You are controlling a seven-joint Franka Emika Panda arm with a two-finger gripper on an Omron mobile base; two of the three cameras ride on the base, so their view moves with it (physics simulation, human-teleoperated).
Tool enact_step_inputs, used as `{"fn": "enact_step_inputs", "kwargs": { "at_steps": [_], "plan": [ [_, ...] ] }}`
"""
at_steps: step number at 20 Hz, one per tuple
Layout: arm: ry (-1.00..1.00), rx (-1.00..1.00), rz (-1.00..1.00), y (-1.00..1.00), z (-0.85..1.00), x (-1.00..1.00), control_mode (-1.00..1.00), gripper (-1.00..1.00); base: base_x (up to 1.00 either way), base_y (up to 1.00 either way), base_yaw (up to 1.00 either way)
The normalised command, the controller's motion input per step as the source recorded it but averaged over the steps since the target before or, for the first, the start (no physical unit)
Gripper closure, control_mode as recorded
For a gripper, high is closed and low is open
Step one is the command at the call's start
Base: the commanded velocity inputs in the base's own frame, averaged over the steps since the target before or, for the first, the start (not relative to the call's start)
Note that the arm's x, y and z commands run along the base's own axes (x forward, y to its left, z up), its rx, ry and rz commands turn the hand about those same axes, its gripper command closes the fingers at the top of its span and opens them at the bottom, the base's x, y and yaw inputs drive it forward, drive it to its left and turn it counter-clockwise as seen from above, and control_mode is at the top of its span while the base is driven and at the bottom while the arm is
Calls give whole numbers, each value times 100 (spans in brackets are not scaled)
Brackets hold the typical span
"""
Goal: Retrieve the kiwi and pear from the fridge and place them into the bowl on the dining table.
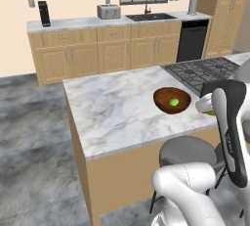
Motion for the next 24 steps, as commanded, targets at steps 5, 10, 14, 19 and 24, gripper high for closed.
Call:
{"fn": "enact_step_inputs", "kwargs": {
  "at_steps": [5,10,14,19,24],
  "plan": [
    [-1,0,-19,-35,-7,75,-100,100,0,0,0],
    [0,0,-12,-21,-16,79,-100,100,0,0,0],
    [-2,0,-1,-13,-21,68,-100,100,0,0,0],
    [-1,4,3,-10,-24,71,-100,100,0,0,0],
    [0,5,8,-7,-28,79,-100,100,0,0,0]
  ]
}}
